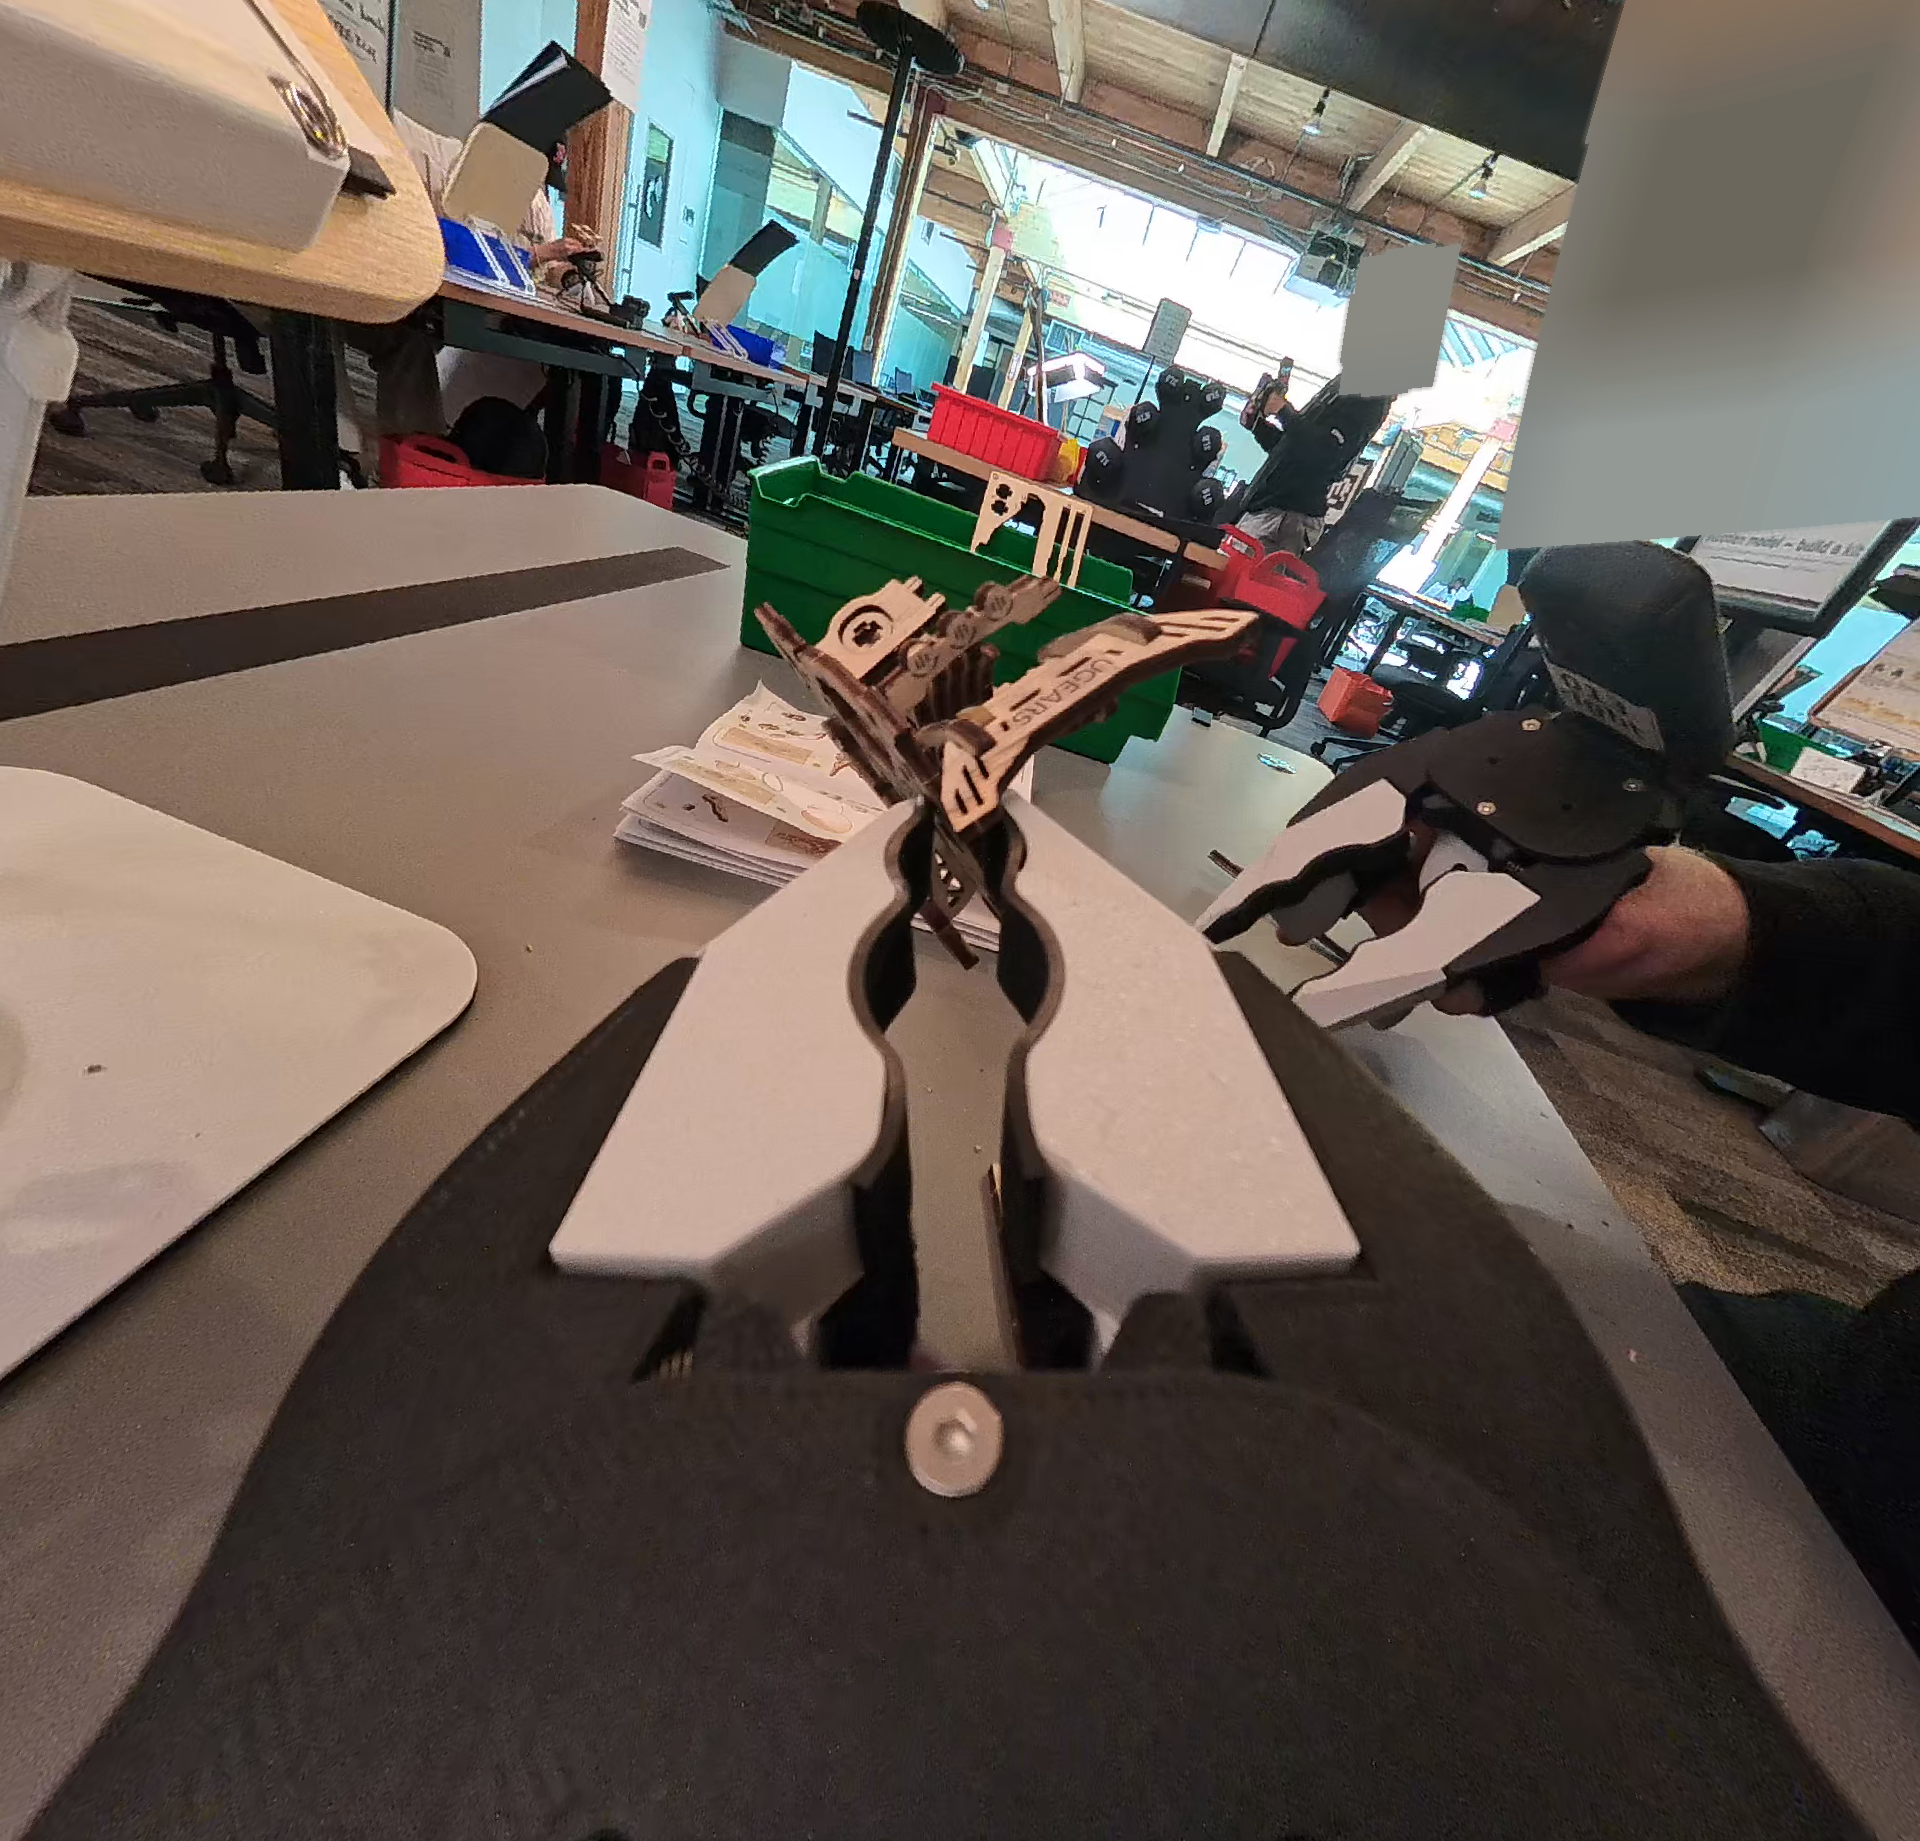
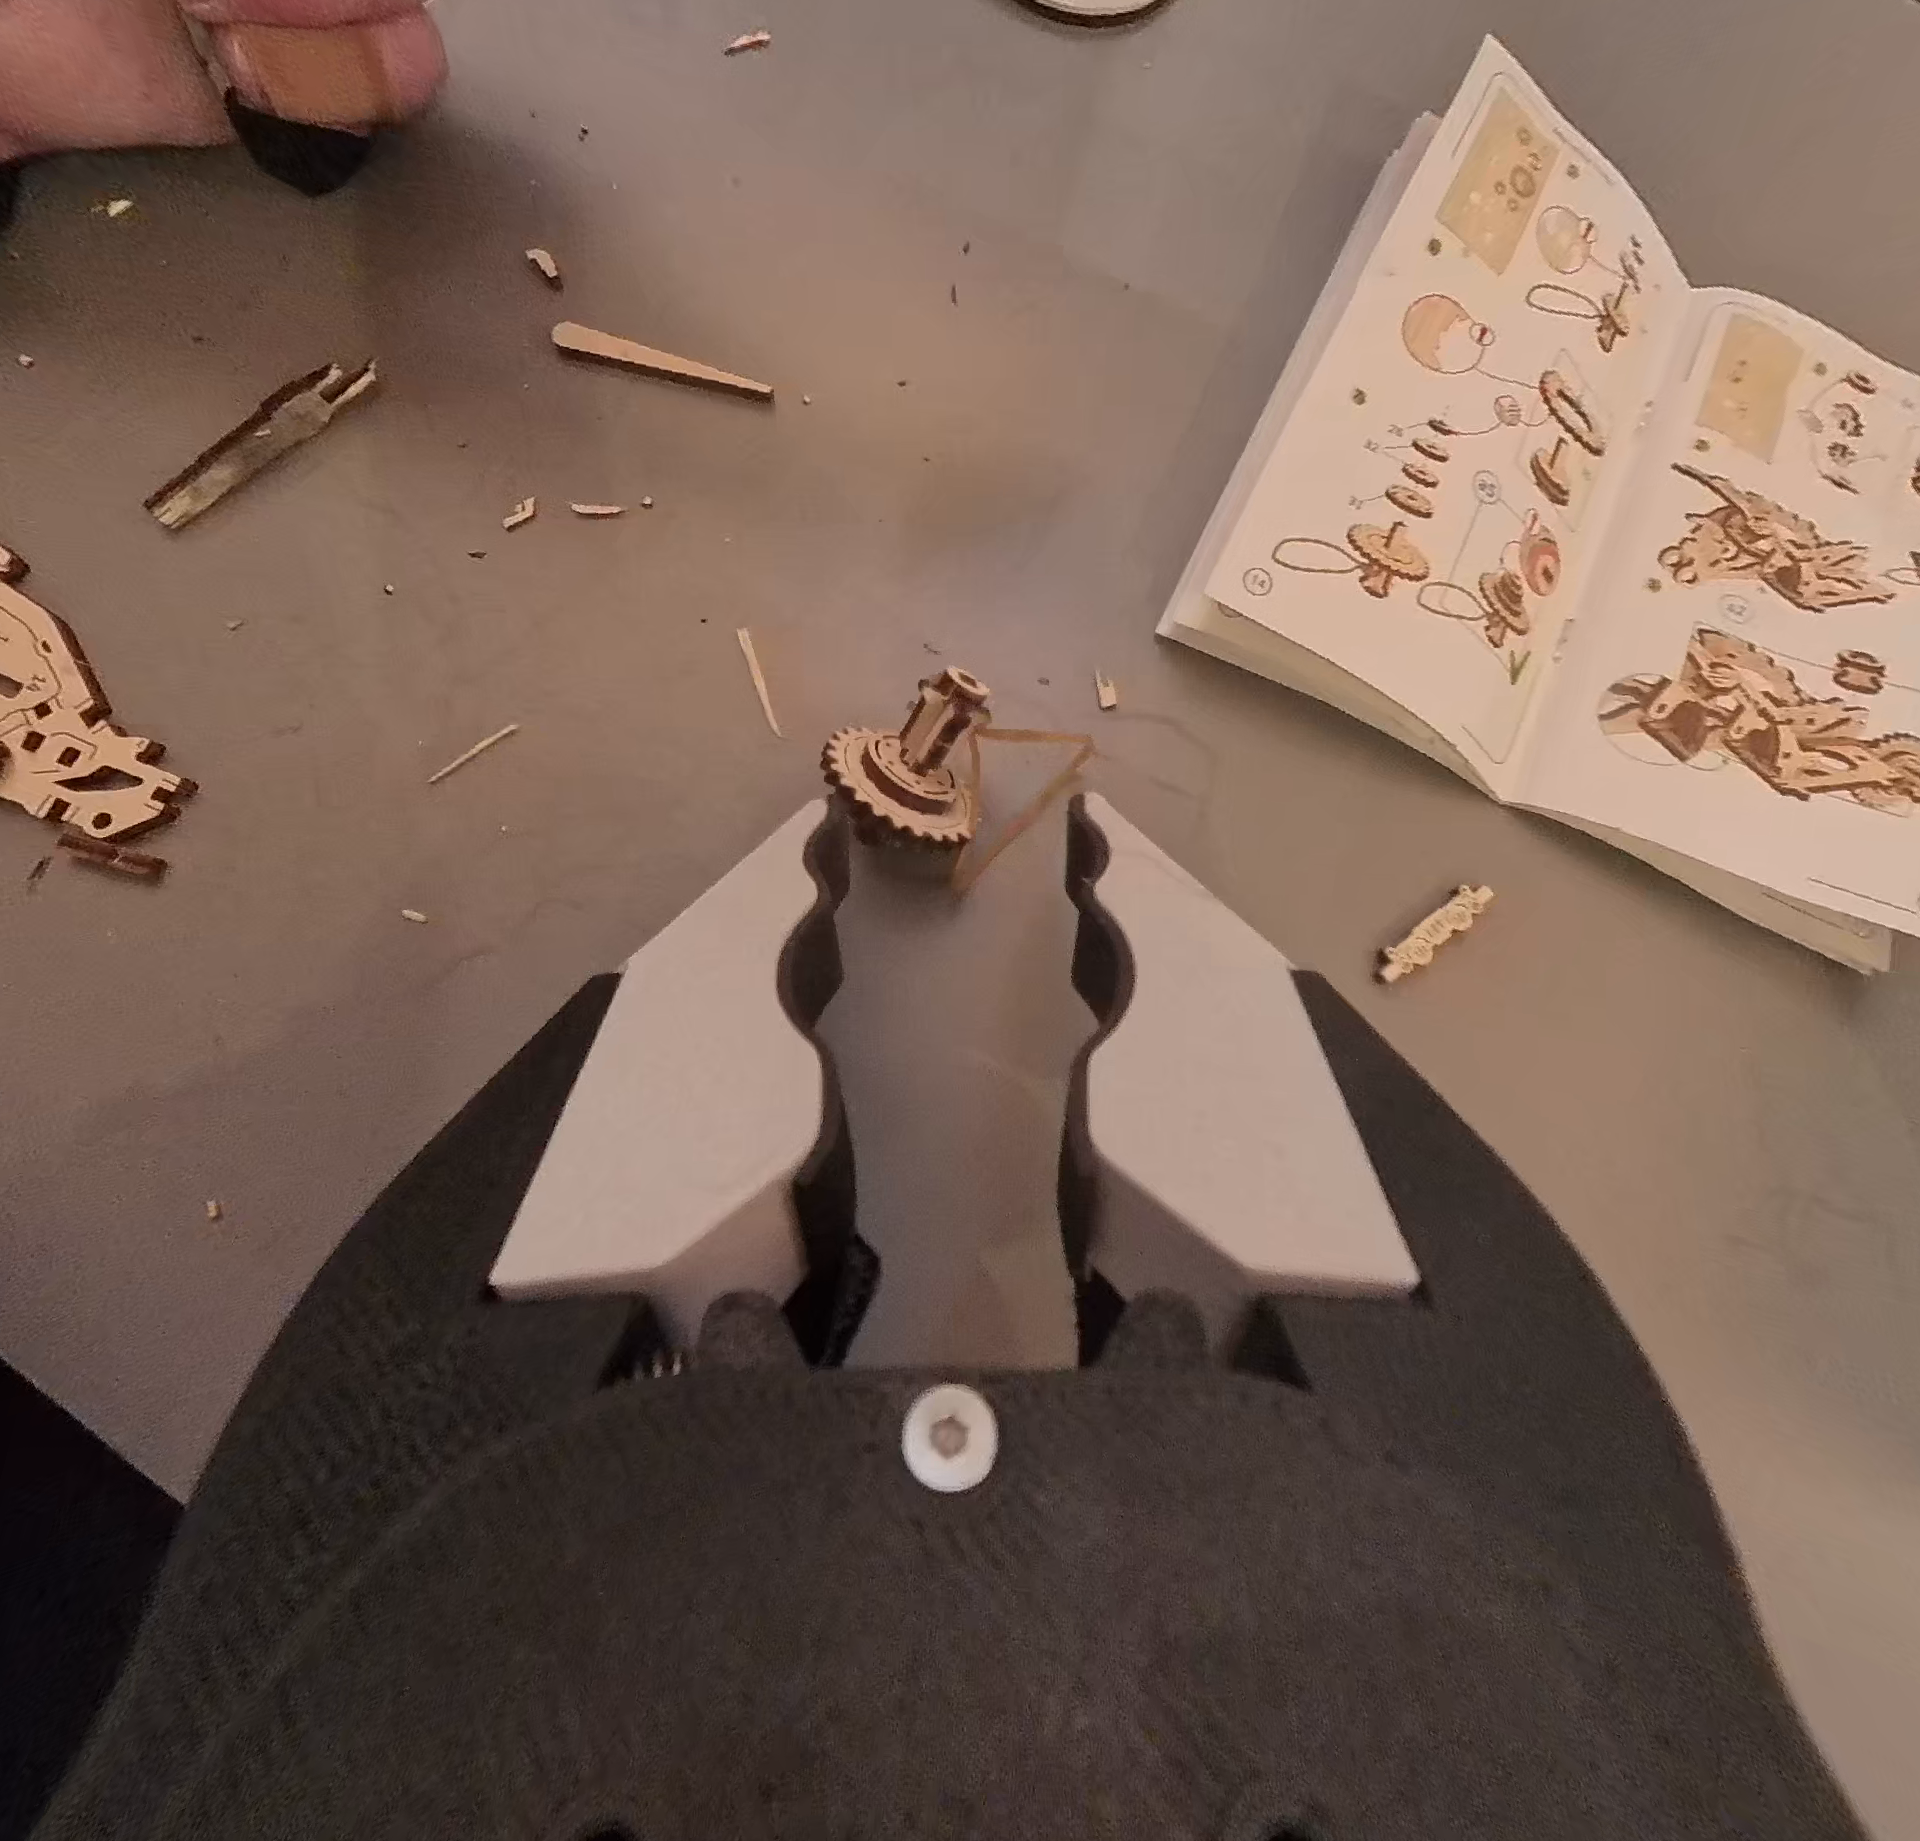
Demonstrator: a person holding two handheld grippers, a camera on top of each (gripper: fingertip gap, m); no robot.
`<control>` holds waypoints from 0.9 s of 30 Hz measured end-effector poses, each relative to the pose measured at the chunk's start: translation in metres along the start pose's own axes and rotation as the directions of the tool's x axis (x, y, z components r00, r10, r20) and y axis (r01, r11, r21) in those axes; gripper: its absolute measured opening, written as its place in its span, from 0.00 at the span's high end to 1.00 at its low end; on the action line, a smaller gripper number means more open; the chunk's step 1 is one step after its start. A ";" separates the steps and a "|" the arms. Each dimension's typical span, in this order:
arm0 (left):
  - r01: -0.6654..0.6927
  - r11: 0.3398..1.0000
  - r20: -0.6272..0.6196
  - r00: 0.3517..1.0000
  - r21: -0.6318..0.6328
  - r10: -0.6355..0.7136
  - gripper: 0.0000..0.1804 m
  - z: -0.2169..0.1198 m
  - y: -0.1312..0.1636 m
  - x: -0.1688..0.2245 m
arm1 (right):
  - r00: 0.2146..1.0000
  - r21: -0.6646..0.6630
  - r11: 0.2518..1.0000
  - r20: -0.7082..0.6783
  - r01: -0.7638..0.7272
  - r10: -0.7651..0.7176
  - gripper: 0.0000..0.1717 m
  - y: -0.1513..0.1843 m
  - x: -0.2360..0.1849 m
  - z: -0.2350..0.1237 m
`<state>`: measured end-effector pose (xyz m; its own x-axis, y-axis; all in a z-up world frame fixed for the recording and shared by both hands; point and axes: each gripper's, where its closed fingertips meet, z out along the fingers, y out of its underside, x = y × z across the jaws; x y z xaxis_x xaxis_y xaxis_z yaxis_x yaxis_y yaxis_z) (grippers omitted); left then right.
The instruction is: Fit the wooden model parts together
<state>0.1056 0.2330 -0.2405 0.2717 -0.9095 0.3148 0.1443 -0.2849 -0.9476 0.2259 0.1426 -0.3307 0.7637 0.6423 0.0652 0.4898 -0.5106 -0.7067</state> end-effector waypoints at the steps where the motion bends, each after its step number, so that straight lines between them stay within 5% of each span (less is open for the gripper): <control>1: 0.000 1.000 0.000 1.000 0.000 0.000 0.97 0.000 0.000 0.000 | 1.000 -0.002 1.000 -0.004 -0.001 0.001 0.77 0.001 0.002 -0.001; 9: 0.002 1.000 -0.002 1.000 -0.001 -0.002 0.97 0.000 0.000 0.000 | 0.995 0.024 0.995 0.001 0.095 -0.095 0.80 -0.006 -0.005 -0.001; 13: 0.002 1.000 -0.003 1.000 -0.004 -0.002 0.97 0.000 0.001 0.000 | 0.984 -0.039 0.984 -0.015 0.176 -0.177 0.91 0.000 -0.010 0.010; 17: 0.002 1.000 -0.004 1.000 -0.006 -0.002 0.97 0.001 0.001 0.001 | 0.995 -0.013 0.996 0.048 0.092 -0.091 0.93 -0.008 -0.022 0.012; 22: 0.003 1.000 -0.006 1.000 -0.008 -0.003 0.97 0.001 0.001 0.000 | 0.992 0.005 0.997 0.095 0.079 -0.079 0.76 -0.016 -0.030 0.005; 27: 0.006 1.000 -0.010 1.000 -0.011 -0.006 0.97 0.004 0.001 0.000 | 0.989 0.068 0.998 0.145 0.000 -0.010 0.75 -0.036 -0.020 0.000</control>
<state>0.1093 0.2333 -0.2415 0.2614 -0.9108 0.3195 0.1351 -0.2933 -0.9464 0.1927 0.1478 -0.3066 0.6896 0.7236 -0.0308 0.4601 -0.4706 -0.7529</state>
